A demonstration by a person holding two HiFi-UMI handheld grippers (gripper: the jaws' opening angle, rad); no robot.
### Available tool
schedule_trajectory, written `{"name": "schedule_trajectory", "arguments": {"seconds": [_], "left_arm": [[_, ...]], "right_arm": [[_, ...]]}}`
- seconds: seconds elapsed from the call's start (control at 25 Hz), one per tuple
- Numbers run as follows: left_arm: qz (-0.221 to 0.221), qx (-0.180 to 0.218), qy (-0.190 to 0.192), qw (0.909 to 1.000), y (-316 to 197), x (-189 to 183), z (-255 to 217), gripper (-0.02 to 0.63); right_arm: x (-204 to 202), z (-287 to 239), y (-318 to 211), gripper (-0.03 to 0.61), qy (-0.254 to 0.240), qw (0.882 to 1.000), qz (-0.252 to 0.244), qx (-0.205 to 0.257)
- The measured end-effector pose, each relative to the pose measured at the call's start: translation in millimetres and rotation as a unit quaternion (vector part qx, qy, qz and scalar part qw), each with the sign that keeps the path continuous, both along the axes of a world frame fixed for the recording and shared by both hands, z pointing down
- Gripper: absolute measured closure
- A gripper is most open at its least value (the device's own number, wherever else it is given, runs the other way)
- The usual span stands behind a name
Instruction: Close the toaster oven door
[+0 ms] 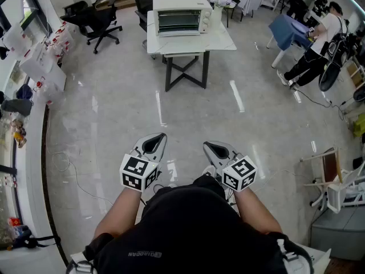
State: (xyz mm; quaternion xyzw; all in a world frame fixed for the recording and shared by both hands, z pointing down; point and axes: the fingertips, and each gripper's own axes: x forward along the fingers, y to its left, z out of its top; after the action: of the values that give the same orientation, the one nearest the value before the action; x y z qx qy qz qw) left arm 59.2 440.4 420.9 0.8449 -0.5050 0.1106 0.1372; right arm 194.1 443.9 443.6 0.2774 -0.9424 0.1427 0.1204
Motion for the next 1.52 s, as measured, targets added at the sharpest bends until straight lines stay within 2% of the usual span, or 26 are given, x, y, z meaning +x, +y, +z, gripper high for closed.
{"name": "schedule_trajectory", "arguments": {"seconds": [0.16,0.48,0.68,1.2,1.52], "left_arm": [[-0.003,-0.004,0.017,0.9998,0,-1,3,0.611],[0.0,-0.004,0.008,1.0,2,-2,6,0.611],[0.006,-0.002,0.008,1.0,-1,-2,3,0.611],[-0.001,-0.011,0.006,0.9999,-3,-28,11,0.611],[-0.009,-0.033,0.015,0.9993,-14,-40,29,0.611]], "right_arm": [[-1,5,1,0.578,-0.001,1.0,0.001,-0.001],[-4,7,1,0.578,0.0,1.0,0.0,-0.001],[-10,2,2,0.577,-0.027,1.0,-0.011,-0.013],[-35,8,-4,0.577,-0.013,1.0,-0.015,-0.018],[-42,18,-14,0.577,-0.005,0.999,-0.013,-0.034]]}}
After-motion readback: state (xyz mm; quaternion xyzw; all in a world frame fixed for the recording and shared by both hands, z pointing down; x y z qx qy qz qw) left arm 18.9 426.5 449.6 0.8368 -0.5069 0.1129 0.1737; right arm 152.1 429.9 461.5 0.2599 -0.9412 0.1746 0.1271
